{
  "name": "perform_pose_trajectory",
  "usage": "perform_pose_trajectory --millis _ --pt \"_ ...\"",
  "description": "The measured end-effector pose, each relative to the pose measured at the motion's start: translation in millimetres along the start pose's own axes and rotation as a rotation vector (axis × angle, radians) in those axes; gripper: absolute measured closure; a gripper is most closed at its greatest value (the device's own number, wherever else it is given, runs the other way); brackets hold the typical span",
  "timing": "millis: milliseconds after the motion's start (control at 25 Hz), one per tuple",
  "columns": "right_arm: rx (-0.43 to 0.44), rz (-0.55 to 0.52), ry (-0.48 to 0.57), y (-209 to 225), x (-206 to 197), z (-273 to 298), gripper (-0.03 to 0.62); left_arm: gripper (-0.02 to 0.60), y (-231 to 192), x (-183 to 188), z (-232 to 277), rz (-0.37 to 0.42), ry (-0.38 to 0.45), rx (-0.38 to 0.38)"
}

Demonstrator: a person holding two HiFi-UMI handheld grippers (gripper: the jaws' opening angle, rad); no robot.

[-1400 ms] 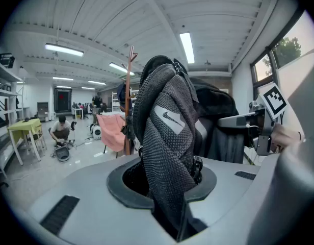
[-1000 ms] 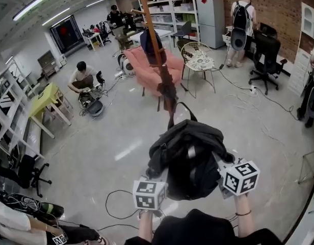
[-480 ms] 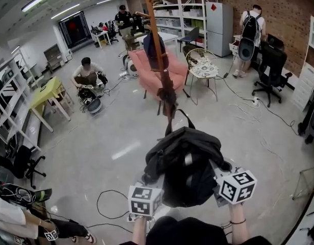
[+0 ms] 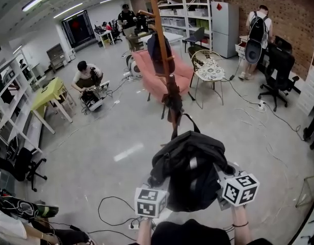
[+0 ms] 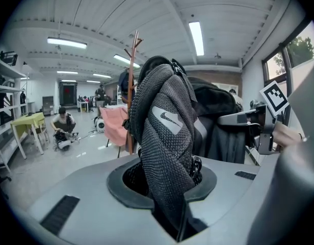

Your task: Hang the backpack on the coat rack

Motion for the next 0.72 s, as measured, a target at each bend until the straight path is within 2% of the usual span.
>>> perform_pose_trajectory --millis 400,720 --pt "-0.033 0.034 -0.013 41 36 94 0.566 0.471 -56 39 90 0.007 -0.042 -0.043" --pt "-0.068 0.043 0.014 74 65 148 0.566 0.471 -88 72 155 0.029 -0.033 -0.079"
Point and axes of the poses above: the fingertips, and each gripper's own axes: z forward along the fingers, y to its right, x out of its top, the point moved 8 cm from there along -z, backward along the fingers, and after that the axes turned 2 degrees about z, right-handed, at the moved point
